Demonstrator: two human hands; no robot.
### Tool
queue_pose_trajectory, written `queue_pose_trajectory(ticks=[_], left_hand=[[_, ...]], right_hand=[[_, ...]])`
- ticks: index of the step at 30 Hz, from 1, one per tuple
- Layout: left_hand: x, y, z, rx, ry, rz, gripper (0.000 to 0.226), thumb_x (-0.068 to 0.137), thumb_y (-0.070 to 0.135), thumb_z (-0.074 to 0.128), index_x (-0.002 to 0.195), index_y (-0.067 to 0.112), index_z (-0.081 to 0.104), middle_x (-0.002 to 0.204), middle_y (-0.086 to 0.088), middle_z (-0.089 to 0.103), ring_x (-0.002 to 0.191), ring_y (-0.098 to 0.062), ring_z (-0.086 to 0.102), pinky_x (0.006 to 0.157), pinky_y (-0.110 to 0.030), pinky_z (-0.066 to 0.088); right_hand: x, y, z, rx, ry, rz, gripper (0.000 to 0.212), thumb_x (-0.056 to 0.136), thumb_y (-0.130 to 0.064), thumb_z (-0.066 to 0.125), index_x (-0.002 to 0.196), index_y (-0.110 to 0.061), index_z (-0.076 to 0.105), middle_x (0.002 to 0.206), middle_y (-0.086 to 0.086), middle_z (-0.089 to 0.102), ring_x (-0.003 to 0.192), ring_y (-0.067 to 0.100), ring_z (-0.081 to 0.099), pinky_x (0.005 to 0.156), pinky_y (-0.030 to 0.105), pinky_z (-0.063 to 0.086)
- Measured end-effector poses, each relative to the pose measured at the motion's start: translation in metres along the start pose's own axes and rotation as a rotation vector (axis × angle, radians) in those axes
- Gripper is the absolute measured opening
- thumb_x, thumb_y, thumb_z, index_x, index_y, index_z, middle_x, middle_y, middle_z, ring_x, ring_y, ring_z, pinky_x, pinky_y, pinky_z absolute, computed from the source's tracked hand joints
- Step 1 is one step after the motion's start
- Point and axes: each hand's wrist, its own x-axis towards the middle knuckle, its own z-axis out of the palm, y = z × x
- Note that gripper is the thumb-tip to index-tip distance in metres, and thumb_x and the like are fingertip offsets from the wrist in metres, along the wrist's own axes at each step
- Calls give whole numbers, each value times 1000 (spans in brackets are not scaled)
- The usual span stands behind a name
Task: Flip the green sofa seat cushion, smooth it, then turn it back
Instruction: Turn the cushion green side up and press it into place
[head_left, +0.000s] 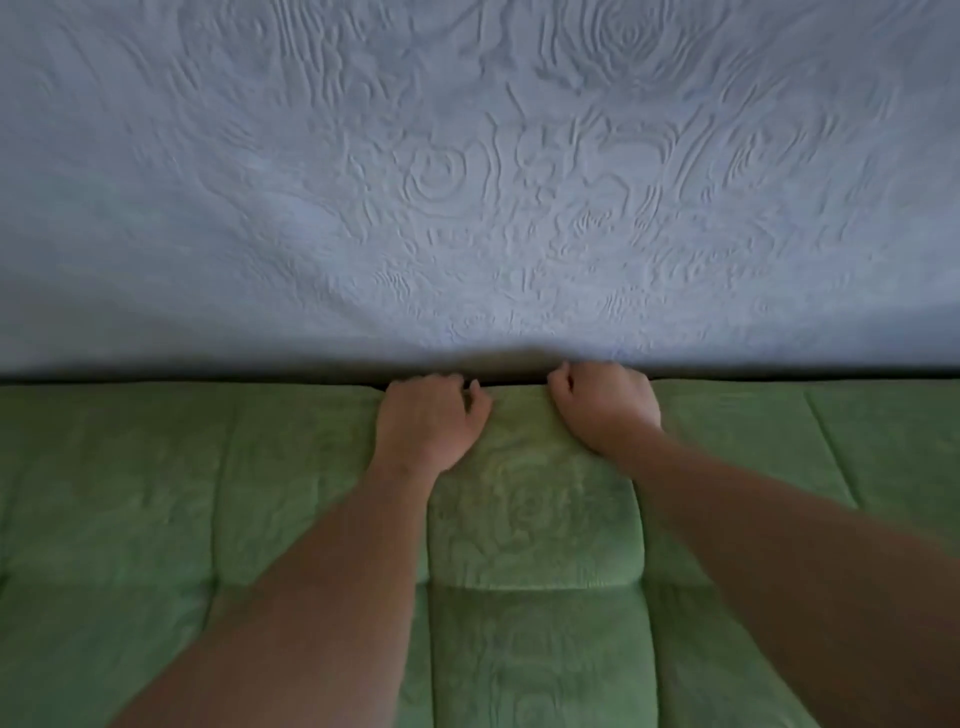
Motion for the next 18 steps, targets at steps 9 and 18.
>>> queue_pose_trajectory(ticks=[9, 18], left_hand=[[34, -13, 72, 4, 284, 84, 34, 84, 22, 47, 51, 14, 55, 46, -8, 54, 38, -26, 48, 46, -25, 28], [32, -12, 71, 0, 277, 88, 31, 84, 21, 49, 54, 14, 55, 50, -9, 55, 43, -29, 52, 49, -29, 33]], right_hand=[[31, 18, 74, -31, 375, -126, 52, 87, -27, 44, 39, -11, 53, 37, 9, 48, 28, 26, 42, 44, 20, 22], [28, 16, 80, -51, 514, -130, 48, 87, -24, 47, 40, -12, 53, 37, 6, 47, 29, 25, 42, 44, 19, 25]])
